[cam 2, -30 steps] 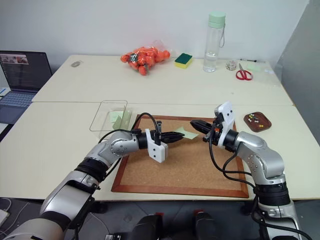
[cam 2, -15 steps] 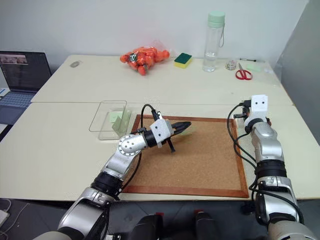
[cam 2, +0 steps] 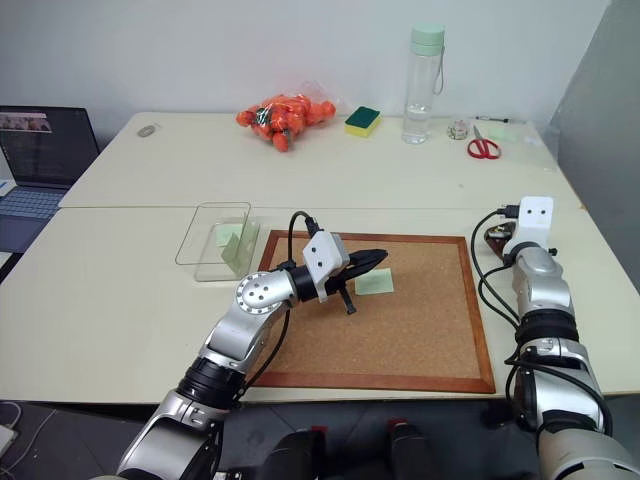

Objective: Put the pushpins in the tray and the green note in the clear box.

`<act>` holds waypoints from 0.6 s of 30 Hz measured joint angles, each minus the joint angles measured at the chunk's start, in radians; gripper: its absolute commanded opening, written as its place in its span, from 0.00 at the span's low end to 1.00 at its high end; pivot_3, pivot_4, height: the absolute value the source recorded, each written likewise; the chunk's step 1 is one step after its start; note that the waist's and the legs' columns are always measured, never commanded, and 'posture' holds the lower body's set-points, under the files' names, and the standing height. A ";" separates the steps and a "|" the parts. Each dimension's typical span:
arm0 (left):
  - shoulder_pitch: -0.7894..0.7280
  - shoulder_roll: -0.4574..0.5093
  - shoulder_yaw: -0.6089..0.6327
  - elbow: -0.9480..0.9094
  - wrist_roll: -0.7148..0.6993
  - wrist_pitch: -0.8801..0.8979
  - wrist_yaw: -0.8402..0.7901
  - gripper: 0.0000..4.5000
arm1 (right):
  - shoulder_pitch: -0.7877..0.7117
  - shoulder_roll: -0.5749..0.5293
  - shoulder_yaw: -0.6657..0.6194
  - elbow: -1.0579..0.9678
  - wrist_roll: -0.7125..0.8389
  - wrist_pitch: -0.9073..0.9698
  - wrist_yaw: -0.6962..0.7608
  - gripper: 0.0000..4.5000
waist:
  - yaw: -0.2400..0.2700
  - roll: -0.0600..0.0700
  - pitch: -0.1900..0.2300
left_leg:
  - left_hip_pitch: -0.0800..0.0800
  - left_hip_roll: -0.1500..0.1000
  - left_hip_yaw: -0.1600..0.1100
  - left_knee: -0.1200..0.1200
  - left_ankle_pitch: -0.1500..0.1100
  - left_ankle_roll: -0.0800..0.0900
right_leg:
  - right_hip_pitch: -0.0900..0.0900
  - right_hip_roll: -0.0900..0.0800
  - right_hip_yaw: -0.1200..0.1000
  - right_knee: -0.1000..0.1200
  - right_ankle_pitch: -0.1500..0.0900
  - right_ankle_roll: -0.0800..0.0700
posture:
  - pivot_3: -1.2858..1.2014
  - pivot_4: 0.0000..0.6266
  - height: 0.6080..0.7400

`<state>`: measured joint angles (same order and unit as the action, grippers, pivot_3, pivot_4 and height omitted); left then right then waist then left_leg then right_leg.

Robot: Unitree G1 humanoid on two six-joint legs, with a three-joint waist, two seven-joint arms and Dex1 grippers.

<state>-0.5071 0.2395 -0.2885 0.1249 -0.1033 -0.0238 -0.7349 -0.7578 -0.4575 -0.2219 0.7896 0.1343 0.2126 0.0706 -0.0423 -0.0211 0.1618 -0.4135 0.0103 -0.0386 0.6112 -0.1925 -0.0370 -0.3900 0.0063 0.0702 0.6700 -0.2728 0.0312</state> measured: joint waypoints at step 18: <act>-0.002 0.001 0.001 0.000 0.000 0.011 -0.014 0.00 | -0.002 -0.001 -0.022 0.006 0.003 0.000 -0.006 0.81 | 0.000 0.000 0.000 | 0.001 0.000 0.001 0.000 0.000 0.000 | 0.000 0.000 0.001 0.001 0.000 0.000 | 0.52 0.24 1.00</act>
<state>-0.5089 0.2403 -0.2879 0.1250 -0.1034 -0.0127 -0.7488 -0.7600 -0.4585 -0.2440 0.7954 0.1371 0.2127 0.0651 -0.0421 -0.0211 0.1618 -0.4127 0.0102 -0.0376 0.6113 -0.1925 -0.0370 -0.3901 0.0063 0.0711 0.6711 -0.2730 0.0311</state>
